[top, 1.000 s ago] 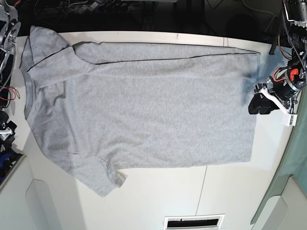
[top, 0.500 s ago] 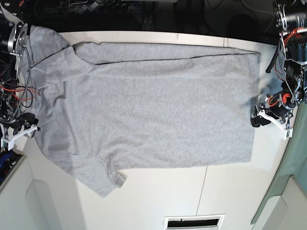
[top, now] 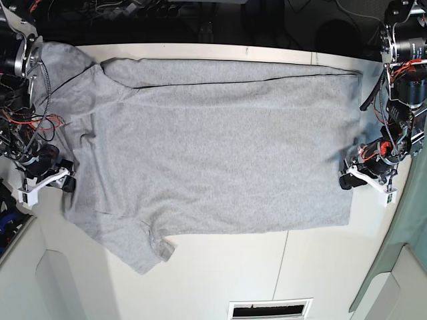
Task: Layout the t-shirt on the table in an organized manner, then fold the t-shirt properly
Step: 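Grasp the shirt's side edge with both grippers, then fold the grasped side lengthwise over the shirt body with both grippers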
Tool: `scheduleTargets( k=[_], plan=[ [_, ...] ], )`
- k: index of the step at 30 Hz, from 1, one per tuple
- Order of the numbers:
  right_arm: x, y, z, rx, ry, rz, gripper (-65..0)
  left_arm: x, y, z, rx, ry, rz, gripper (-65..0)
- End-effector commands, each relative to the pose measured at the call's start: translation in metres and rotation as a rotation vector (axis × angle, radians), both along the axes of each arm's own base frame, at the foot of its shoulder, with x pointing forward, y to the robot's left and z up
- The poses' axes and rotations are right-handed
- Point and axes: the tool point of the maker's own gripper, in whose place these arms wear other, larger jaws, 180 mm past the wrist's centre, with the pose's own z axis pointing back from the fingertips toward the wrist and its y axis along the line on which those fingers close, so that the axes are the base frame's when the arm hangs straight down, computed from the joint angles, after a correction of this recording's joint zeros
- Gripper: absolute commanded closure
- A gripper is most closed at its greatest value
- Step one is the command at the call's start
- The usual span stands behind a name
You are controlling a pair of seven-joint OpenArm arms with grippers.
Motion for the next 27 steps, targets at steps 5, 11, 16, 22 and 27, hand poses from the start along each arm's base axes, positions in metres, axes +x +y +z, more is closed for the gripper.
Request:
scheduleTargets(
  k=[5, 11, 16, 22, 27],
  plan=[
    [0.008, 0.005, 0.008, 0.001, -0.013, 0.041, -25.0, 0.016, 0.003, 0.018, 0.029, -0.053, -0.02, -3.4],
    [0.018, -0.008, 0.03, -0.04, -0.07, 0.054, 0.0, 0.015, -0.001, 0.025, 0.019, -0.036, -0.107, 0.0],
    [0.01, -0.014, 0.048, -0.106, -0.095, 0.123, 0.0, 0.011, -0.018, 0.048, -0.046, -0.057, -0.235, 0.0],
    [-0.027, -0.023, 0.061, -0.193, -0.133, 0.172, 0.0, -0.008, -0.011, 0.068, -0.033, -0.064, -0.287, 0.0],
    [-0.063, -0.049, 0.075, -0.228, -0.171, 0.107, 0.0, -0.032, 0.004, 0.07, 0.022, -0.04, -0.316, 0.0]
  ],
)
